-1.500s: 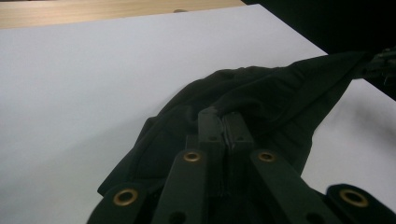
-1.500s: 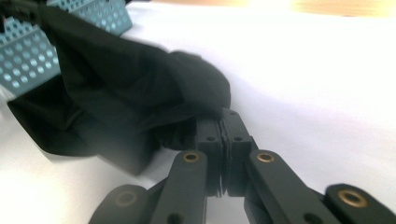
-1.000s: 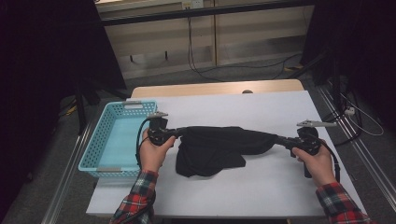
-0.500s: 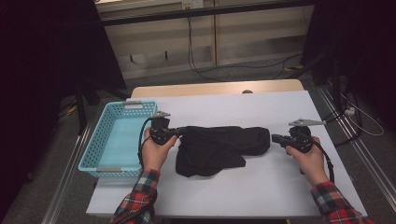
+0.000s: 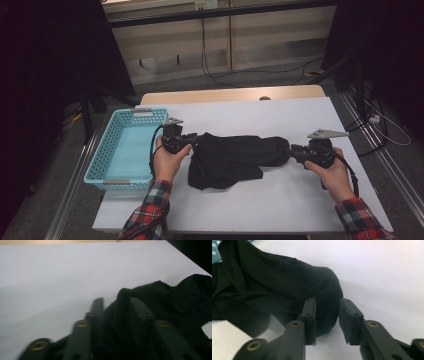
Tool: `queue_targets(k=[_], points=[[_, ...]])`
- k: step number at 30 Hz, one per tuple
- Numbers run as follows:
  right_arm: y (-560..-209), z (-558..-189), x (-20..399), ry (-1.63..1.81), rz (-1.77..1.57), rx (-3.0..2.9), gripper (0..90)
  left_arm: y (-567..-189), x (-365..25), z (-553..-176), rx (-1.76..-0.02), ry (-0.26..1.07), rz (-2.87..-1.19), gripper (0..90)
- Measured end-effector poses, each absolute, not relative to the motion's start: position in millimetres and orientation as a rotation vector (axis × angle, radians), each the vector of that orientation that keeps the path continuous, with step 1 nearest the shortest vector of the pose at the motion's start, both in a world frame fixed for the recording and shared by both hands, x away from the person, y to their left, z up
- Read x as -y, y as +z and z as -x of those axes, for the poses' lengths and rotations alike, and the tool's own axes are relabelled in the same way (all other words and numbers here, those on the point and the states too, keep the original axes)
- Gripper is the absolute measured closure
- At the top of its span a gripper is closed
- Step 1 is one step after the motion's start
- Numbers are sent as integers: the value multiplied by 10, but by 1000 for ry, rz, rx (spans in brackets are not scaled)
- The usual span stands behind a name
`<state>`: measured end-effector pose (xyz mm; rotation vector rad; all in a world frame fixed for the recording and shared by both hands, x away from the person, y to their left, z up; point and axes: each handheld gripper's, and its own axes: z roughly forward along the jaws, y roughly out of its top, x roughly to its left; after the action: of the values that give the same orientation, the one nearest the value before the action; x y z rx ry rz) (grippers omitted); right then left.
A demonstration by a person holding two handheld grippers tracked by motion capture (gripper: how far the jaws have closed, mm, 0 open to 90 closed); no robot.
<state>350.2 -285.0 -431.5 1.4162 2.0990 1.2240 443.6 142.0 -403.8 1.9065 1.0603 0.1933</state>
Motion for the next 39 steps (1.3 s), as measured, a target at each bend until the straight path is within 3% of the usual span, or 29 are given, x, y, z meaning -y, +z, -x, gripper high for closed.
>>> queue_targets(k=[5, 15, 18, 21, 27, 30, 39], points=[[-4365, -3521, 2805, 1203, -1406, -2115, 601, -3968, -1471, -4350, -977, 247, -1912, 318], [-4450, -3686, 2751, 1172, -1420, -2084, 517, -4121, -1383, -4346, -931, 236, -1995, 281], [-4471, -3727, 2726, 1176, -1412, -2105, 526, -4182, -1347, -4365, -916, 236, -2024, 319], [-4485, -3747, 2685, 1170, -1391, -2129, 583, -4222, -1309, -4381, -890, 229, -2028, 416], [-4487, -3733, 2643, 1166, -1372, -2157, 809, -4205, -1215, -4350, -851, 212, -2054, 694], [-4460, -3719, 2682, 1196, -1397, -2143, 853, -4166, -1233, -4348, -897, 180, -2045, 875], [-4367, -3696, 2979, 1293, -1557, -1961, 867, -4065, -1407, -4383, -1012, 242, -1919, 884]])
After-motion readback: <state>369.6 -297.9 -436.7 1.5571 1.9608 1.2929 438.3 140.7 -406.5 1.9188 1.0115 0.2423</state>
